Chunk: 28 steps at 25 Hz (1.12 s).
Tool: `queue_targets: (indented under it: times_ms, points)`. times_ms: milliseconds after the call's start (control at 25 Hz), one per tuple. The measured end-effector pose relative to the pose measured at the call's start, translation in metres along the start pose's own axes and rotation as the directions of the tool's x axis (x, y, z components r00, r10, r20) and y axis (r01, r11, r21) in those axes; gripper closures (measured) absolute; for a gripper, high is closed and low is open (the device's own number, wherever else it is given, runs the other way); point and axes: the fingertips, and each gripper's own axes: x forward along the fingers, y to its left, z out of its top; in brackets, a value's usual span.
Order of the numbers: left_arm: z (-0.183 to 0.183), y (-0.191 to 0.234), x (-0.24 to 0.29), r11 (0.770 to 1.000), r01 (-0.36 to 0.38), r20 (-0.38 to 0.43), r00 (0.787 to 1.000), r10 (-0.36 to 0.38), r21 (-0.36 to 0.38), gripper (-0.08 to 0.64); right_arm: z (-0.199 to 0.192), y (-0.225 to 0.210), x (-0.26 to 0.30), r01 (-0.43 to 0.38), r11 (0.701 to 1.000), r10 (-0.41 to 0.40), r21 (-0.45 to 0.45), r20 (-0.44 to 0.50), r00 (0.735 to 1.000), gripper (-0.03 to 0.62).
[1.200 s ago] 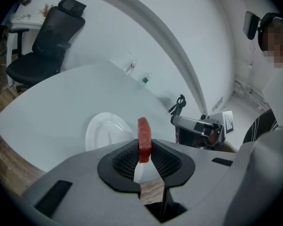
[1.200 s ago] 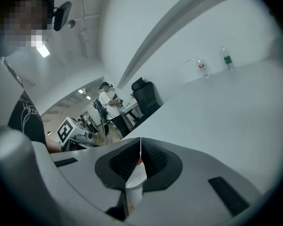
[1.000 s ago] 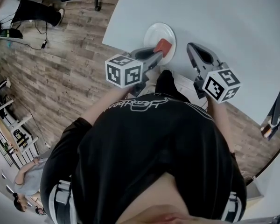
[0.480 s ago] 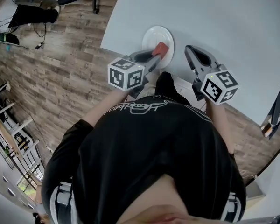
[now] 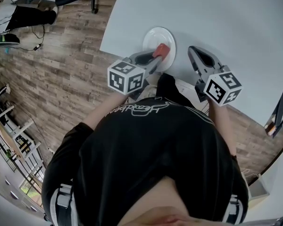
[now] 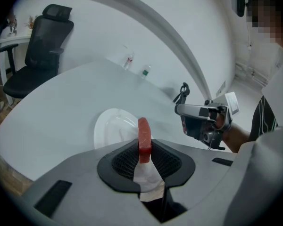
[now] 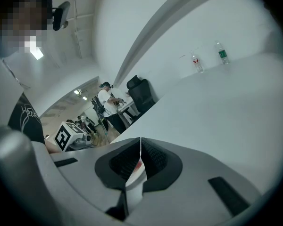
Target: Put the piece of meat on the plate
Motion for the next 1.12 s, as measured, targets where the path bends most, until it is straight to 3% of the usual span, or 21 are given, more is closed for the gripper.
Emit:
queue_targets:
  times_ms: [440,1120]
  points:
    - [0.005,0.008,0.001,1.0,-0.013,0.024,1.0,0.012,0.022,0.454,0.0,-0.001,0.009,-0.004,1.0,0.004,0.007,-0.01,1.0,0.583]
    - [-0.003,0.022,0.0,0.993,-0.095,-0.005,0.995,0.095,0.067,0.42,-0.005,0.002,0.012,-0.014,1.0,0.014,0.01,-0.012,1.0,0.583]
